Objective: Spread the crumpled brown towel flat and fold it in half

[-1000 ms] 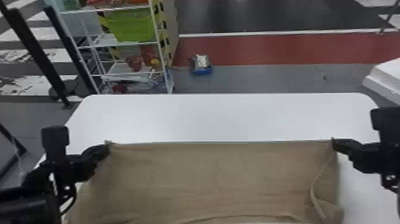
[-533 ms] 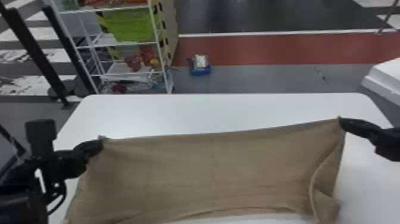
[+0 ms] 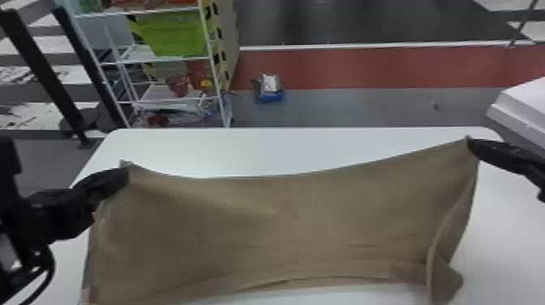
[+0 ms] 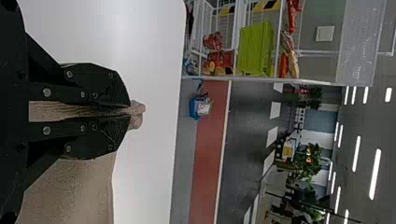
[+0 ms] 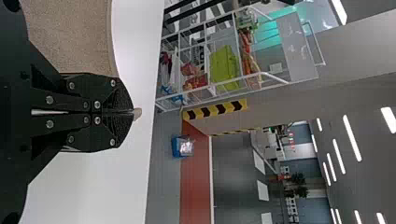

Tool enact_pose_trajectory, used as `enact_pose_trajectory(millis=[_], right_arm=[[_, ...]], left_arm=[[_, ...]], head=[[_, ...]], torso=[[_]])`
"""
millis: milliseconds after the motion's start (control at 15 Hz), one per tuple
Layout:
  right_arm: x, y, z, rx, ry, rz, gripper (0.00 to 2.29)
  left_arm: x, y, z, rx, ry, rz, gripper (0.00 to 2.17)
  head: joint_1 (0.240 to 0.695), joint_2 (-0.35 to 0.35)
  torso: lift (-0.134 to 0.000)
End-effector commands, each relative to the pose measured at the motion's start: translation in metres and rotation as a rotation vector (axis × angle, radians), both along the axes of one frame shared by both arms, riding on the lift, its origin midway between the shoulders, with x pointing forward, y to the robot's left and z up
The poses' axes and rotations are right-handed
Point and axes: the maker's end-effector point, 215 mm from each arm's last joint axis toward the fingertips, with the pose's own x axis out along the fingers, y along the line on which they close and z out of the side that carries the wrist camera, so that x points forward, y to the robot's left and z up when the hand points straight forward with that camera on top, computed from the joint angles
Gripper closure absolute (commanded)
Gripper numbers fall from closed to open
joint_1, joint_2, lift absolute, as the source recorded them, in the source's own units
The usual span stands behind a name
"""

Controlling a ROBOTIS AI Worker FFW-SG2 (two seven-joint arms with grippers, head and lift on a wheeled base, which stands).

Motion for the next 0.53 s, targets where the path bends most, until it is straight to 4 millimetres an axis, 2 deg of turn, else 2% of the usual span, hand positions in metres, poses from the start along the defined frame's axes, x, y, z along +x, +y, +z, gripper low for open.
enact_pose_trajectory(millis=[0, 200, 333, 467], right_arm=[[-0.021, -0.022, 0.030, 0.048, -0.060, -0.017, 1.95], [-0.054, -0.052, 0.063, 0.084, -0.126, -0.036, 1.95], [-0.080, -0.062, 0.063, 0.114, -0.109, -0.032, 1.95], [-0.107, -0.077, 0.068, 0.137, -0.120, -0.039, 1.95]], left_arm=[[-0.027, -0.003, 0.030, -0.027, -0.042, -0.011, 1.02], [-0.064, -0.004, 0.057, -0.059, -0.038, -0.015, 1.03], [-0.089, -0.008, 0.062, -0.105, -0.010, -0.035, 1.03], [-0.106, -0.006, 0.069, -0.117, -0.005, -0.036, 1.02]], head=[[0.695, 0.083], [0.695, 0.051], [0.695, 0.028], [0.695, 0.006]], torso=[[-0.124], [-0.124], [-0.124], [-0.124]])
